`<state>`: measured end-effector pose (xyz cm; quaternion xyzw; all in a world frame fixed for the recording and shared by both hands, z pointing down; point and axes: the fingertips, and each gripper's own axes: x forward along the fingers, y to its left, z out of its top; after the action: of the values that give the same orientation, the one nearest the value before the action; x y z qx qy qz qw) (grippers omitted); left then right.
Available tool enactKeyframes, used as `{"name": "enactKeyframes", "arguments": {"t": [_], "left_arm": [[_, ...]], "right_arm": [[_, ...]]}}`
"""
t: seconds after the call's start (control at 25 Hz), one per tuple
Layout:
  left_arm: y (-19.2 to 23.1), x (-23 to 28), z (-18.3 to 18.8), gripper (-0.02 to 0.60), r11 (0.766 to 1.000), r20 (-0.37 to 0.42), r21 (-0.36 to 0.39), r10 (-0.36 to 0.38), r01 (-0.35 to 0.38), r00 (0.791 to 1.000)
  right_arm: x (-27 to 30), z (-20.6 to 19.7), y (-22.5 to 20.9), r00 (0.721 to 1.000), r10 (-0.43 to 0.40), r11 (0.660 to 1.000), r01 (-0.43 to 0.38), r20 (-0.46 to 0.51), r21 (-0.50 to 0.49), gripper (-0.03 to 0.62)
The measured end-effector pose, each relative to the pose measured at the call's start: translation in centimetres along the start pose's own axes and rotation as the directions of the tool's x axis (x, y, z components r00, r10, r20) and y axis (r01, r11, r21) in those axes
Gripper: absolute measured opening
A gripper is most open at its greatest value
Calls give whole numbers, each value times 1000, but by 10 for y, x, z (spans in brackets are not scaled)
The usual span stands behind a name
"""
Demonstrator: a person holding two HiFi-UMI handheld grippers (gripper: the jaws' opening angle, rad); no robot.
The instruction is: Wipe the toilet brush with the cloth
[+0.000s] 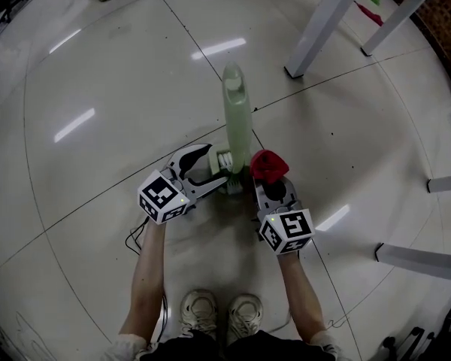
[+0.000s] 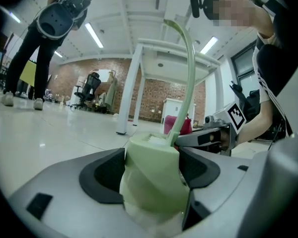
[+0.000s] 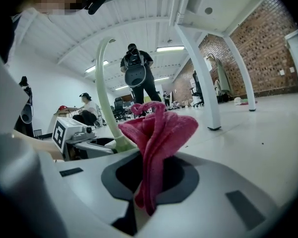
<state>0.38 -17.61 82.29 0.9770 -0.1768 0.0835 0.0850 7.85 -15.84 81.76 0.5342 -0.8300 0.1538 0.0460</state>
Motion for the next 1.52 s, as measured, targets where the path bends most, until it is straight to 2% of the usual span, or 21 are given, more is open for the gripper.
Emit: {"name": "enactKeyframes", "arguments": {"t": [0.24,0.52,0.6,0.68,0.8,0.92,1.04,1.12,1.24,1.28,1.4,1.44,1.48,1.52], "left_arm": [[-12,-36,-9,316,998,2,-30,64,-64,998],[-49,-45,-15,315,998,1,-56,17,-17,1000],[-50,-46,-14,316,998,3,-58,26,-25,1000],[-45,-49,-6,315,997,34,-58,55,-53,998],[-37,-53,17,315,996,108,-46,87,-83,990],[-35,-45,30,315,997,115,1,78,-78,990],[-40,-32,32,314,999,121,-11,53,-52,991],[-43,-27,31,314,999,128,-23,37,-35,991],[-42,-27,31,314,999,132,-34,35,-31,991],[-41,-27,31,314,999,131,-35,38,-34,991],[-40,-29,31,314,998,139,-40,49,-44,989],[-41,-29,31,314,998,141,-42,50,-44,989],[-41,-29,31,314,998,142,-41,49,-43,989],[-41,-28,31,314,998,142,-40,46,-41,989]], "right_arm": [[35,8,3,999,36,995,-37,-7,-95,31],[78,22,13,992,120,973,-126,-41,-195,31],[77,27,7,994,104,973,-107,-25,-202,32],[68,32,-11,999,46,986,-44,8,-164,31],[51,25,-39,999,-26,999,26,20,-31,31],[42,9,-47,1000,-28,995,27,2,94,31],[40,-2,-46,1000,-4,971,6,-6,241,31],[35,-3,-53,998,-55,972,55,-8,227,32],[25,2,-73,985,-170,980,168,11,110,31],[25,3,-74,986,-165,980,161,21,113,31],[37,0,-54,999,-21,982,13,40,191,31],[39,-1,-48,999,-2,981,-6,41,193,31],[39,-2,-49,999,-24,985,17,40,173,31],[36,-1,-56,996,-80,988,73,40,139,31]]}}
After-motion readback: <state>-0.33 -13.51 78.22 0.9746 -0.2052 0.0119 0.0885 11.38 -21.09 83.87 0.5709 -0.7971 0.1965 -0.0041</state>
